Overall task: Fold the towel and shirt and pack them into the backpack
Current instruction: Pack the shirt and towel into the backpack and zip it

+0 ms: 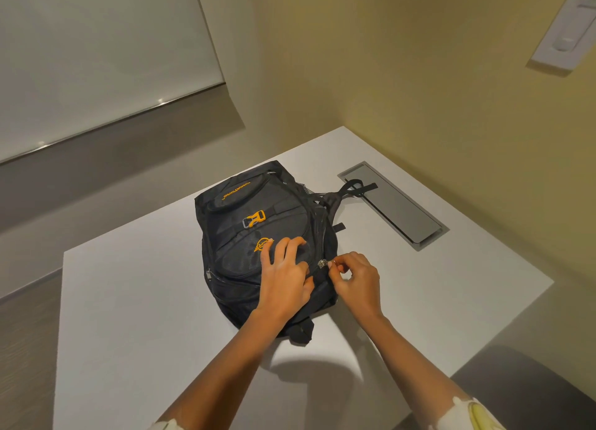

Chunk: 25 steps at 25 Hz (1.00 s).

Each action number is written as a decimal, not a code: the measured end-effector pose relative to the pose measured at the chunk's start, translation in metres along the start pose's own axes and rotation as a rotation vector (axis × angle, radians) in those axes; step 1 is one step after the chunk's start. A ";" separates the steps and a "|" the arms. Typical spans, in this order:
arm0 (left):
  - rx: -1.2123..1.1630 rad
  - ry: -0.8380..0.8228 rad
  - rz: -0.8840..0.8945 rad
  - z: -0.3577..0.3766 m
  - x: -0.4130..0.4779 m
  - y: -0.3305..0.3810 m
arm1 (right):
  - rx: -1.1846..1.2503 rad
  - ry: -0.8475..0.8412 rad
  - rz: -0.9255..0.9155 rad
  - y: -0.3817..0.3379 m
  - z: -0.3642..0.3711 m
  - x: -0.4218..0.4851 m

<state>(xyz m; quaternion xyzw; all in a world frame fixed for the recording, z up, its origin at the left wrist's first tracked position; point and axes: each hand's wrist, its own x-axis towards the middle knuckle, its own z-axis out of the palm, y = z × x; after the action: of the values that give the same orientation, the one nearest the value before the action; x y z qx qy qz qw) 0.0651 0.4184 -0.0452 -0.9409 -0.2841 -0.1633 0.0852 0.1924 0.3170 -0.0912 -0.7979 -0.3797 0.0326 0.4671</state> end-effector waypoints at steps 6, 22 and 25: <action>0.030 -0.028 0.016 -0.004 0.006 -0.008 | -0.002 0.065 0.071 0.013 -0.003 0.042; 0.091 -0.112 -0.050 0.015 0.073 0.043 | 0.085 -0.066 0.111 0.038 0.003 0.048; 0.056 -0.078 -0.072 0.014 0.078 0.042 | 0.050 -0.019 0.073 0.042 0.002 0.052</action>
<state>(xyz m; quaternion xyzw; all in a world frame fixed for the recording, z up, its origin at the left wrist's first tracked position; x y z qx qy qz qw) 0.1532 0.4270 -0.0339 -0.9330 -0.3253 -0.1213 0.0945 0.2521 0.3399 -0.1088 -0.7988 -0.3539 0.0665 0.4819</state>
